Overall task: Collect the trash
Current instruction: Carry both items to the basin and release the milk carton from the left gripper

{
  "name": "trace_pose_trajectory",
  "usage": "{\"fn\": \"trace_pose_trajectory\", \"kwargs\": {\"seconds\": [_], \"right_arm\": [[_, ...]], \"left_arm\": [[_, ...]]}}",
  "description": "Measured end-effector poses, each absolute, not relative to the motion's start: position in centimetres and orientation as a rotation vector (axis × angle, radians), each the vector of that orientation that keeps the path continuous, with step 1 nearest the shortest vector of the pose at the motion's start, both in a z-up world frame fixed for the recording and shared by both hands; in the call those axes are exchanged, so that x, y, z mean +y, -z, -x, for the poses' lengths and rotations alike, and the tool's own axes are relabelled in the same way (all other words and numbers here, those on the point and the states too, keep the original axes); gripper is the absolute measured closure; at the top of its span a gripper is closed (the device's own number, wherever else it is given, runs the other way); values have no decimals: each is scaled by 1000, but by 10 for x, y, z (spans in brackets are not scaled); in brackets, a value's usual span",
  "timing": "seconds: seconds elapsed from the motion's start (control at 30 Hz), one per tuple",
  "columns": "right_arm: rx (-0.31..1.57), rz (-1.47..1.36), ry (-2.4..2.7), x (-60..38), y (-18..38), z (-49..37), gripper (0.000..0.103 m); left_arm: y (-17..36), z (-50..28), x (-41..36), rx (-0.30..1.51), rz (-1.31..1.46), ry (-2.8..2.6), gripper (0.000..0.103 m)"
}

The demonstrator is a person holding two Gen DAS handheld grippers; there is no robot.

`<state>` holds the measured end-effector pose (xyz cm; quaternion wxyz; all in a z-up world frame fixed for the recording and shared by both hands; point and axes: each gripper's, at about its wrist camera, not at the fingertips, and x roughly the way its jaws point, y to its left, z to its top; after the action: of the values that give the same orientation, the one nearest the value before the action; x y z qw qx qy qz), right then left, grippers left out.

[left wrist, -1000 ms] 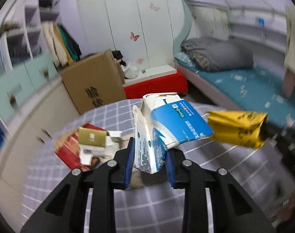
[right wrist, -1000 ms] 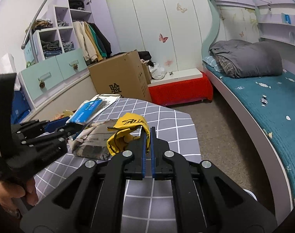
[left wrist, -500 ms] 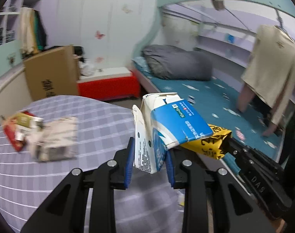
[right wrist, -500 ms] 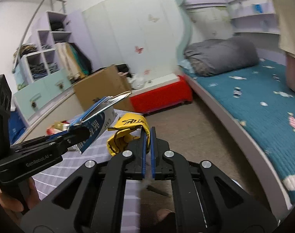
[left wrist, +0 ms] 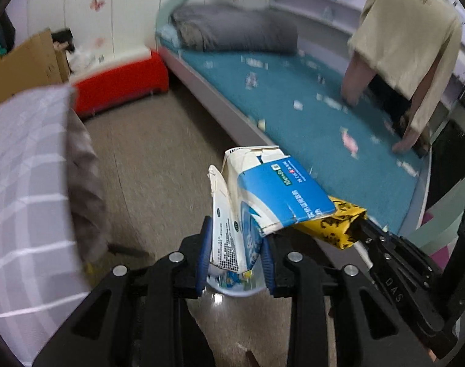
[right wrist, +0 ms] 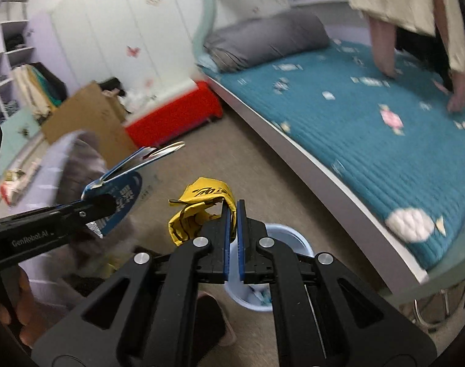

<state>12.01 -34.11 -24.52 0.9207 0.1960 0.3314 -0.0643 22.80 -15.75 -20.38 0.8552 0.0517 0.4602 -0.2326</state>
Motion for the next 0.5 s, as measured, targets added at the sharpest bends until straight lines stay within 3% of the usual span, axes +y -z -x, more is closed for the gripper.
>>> {"fn": "trace_pose_trajectory", "kwargs": {"seconds": [0.3,0.5], "right_arm": [[787,-459,214,-374,308,-126,99],[813,-478,237,-381,324,-136,99]], "left_arm": [[305,-262,-197,1214,-151,505,74],[337,-281,-216,1285,-191,525,69]]}}
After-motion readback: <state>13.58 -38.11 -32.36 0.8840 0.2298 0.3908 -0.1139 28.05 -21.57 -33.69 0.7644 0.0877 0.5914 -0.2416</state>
